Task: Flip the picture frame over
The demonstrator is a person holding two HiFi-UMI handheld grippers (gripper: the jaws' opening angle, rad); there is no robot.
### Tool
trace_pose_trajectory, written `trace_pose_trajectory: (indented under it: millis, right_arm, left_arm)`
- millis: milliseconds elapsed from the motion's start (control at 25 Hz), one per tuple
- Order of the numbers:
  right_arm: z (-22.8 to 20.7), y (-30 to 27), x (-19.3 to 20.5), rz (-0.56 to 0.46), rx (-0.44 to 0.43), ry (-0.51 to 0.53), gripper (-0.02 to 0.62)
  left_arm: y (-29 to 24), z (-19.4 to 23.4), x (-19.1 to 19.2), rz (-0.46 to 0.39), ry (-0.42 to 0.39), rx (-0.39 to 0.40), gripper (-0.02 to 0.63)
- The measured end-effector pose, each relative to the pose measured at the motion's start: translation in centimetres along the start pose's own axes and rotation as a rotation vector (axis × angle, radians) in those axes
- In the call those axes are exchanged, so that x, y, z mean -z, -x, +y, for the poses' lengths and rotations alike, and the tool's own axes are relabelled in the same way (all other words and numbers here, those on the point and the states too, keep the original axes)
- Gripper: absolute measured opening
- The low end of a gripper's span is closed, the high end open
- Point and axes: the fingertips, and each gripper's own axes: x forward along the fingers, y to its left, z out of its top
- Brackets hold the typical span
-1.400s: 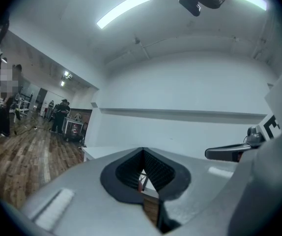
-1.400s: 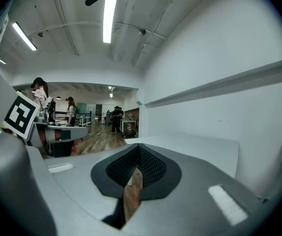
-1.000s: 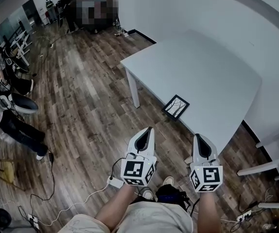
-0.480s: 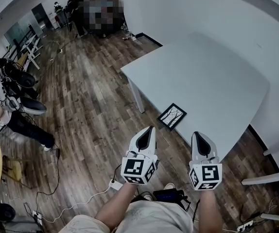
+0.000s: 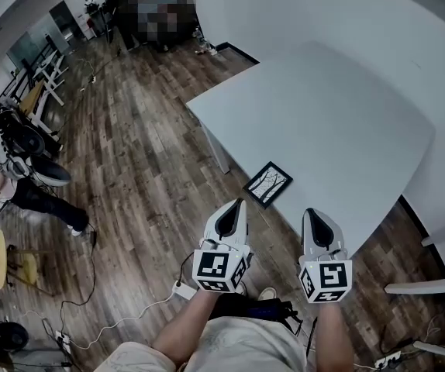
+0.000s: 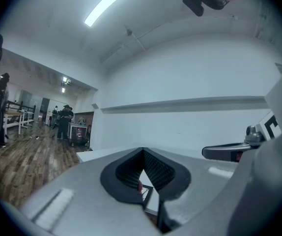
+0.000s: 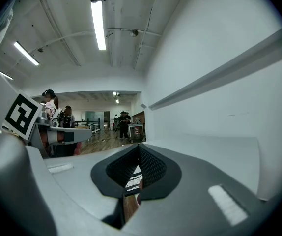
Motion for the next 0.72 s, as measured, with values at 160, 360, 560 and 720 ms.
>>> trace_pose_trajectory:
  millis: [160, 360, 560, 720]
  right_arm:
    - [-0.4, -0.9, 0.5, 0.019, 0.004, 0.0, 0.025]
    - [-0.6, -1.4, 0.6, 0.035, 0.019, 0.003, 0.025]
    - [-0.7, -2.2, 0.7, 0.046, 0.029, 0.008, 0.025]
    - [-0.4, -2.6, 0.9, 0.055, 0.038, 0.009, 0.025]
  left_arm:
    - [-1.0, 0.4, 0.2, 0.003, -0.011, 0.0, 0.0]
    - [-1.5, 1.2, 0.9, 0.015, 0.016, 0.003, 0.0]
    - [-2.2, 1.6, 1.5, 0.025, 0.035, 0.01, 0.0]
    - [-2.5, 2.1, 2.1, 0.037, 0.053, 0.018, 0.001]
